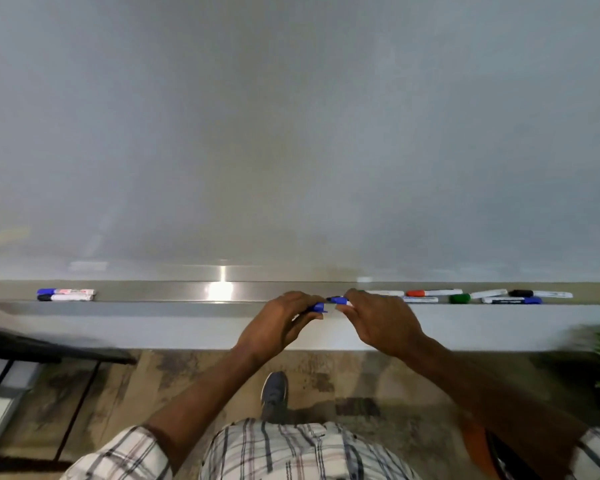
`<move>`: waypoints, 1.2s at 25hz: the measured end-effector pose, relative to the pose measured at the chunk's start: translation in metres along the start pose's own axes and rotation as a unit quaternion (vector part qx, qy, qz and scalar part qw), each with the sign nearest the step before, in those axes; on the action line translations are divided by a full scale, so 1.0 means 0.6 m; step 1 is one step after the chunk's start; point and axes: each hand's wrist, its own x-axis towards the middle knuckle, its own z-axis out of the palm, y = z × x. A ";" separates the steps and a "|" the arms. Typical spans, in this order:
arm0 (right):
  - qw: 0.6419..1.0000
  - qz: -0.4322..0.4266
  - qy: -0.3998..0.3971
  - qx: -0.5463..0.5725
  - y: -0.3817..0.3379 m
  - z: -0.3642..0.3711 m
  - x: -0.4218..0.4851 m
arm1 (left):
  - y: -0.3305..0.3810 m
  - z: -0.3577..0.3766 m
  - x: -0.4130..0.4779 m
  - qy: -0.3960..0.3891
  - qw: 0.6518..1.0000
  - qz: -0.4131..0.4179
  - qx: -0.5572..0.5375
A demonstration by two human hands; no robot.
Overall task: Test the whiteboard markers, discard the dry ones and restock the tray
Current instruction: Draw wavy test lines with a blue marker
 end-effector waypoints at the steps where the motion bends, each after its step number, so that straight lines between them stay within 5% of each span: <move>1: 0.999 0.016 0.036 0.020 0.004 -0.006 -0.003 | 0.005 -0.008 0.000 0.011 1.000 -0.006 0.000; 7: 0.941 -0.011 0.240 0.239 -0.018 -0.091 0.001 | 0.071 -0.076 0.038 0.174 0.976 -0.071 -0.110; 13: 0.837 -0.066 0.360 0.407 -0.077 -0.246 0.035 | 0.167 -0.206 0.137 0.296 0.931 0.021 -0.215; 18: 0.790 -0.128 0.448 0.399 -0.114 -0.349 0.064 | 0.209 -0.324 0.199 0.316 0.914 0.104 -0.234; 25: 0.735 -0.190 0.569 0.316 -0.131 -0.472 0.102 | 0.259 -0.480 0.284 0.391 0.885 0.252 0.023; 30: 0.678 -0.188 0.633 0.324 -0.128 -0.547 0.122 | 0.271 -0.578 0.351 0.421 0.843 0.226 0.248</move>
